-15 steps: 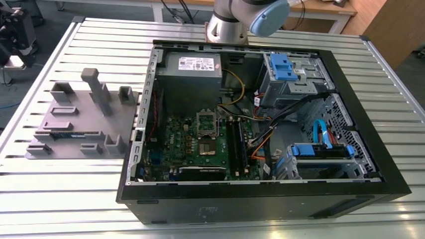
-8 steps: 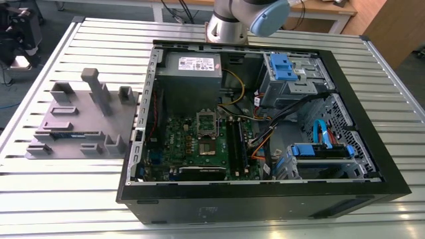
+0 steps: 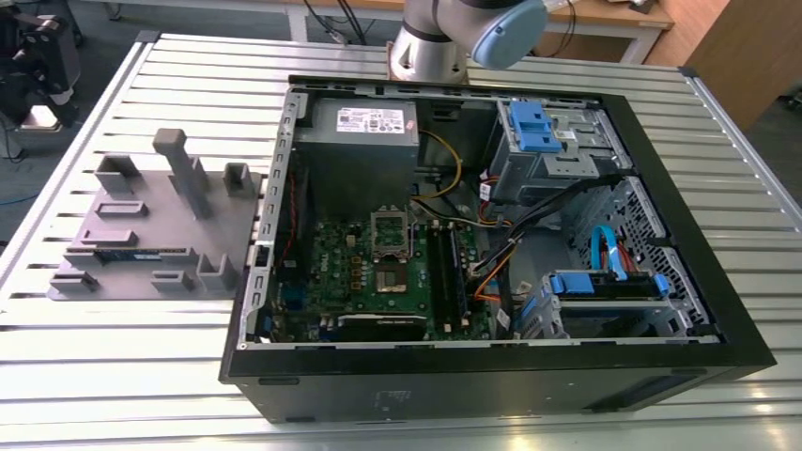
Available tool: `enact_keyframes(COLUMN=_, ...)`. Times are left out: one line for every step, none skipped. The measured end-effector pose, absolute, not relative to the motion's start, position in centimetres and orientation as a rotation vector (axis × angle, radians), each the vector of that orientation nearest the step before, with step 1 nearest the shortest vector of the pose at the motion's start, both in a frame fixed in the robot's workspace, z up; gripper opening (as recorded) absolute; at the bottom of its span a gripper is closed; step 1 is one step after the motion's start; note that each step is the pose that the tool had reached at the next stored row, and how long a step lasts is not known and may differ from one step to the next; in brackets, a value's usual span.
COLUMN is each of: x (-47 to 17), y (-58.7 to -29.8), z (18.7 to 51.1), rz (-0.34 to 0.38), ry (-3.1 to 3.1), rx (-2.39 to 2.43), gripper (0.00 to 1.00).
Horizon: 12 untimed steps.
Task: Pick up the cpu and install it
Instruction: 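Pick up the cpu and move it towards the insertion slot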
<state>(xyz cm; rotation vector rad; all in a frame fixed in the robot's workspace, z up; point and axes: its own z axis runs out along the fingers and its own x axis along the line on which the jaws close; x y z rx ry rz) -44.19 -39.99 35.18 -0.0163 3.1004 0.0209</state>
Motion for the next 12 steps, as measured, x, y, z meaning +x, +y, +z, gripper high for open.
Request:
enact_keyframes(x=-44.2, y=-40.0, z=35.2, rz=0.021, ry=3.100, rx=-0.016, gripper=0.47)
enact_keyframes(x=-44.1, y=-40.0, z=35.2, rz=0.021, ry=3.100, rx=-0.017, gripper=0.47)
enact_keyframes(x=-43.9, y=-40.0, z=35.2, rz=0.021, ry=3.100, rx=-0.017, gripper=0.47)
enact_keyframes(x=-43.8, y=-40.0, z=35.2, rz=0.021, ry=3.100, rx=-0.016, gripper=0.47)
enact_keyframes(x=-43.7, y=-40.0, z=35.2, rz=0.021, ry=3.100, rx=-0.016, gripper=0.47)
enact_keyframes(x=-43.5, y=-40.0, z=35.2, rz=0.021, ry=3.100, rx=-0.016, gripper=0.47)
enact_keyframes(x=-43.3, y=-40.0, z=35.2, rz=0.021, ry=3.100, rx=-0.016, gripper=0.47)
enact_keyframes(x=-43.1, y=-40.0, z=35.2, rz=0.021, ry=3.100, rx=-0.016, gripper=0.47)
enact_keyframes(x=-42.9, y=-40.0, z=35.2, rz=0.021, ry=3.100, rx=-0.016, gripper=0.47)
enact_keyframes(x=-42.7, y=-40.0, z=35.2, rz=0.021, ry=3.100, rx=-0.016, gripper=0.47)
enact_keyframes(x=-42.5, y=-40.0, z=35.2, rz=0.021, ry=3.100, rx=-0.016, gripper=0.47)
enact_keyframes(x=-42.4, y=-40.0, z=35.2, rz=0.021, ry=3.100, rx=-0.016, gripper=0.47)
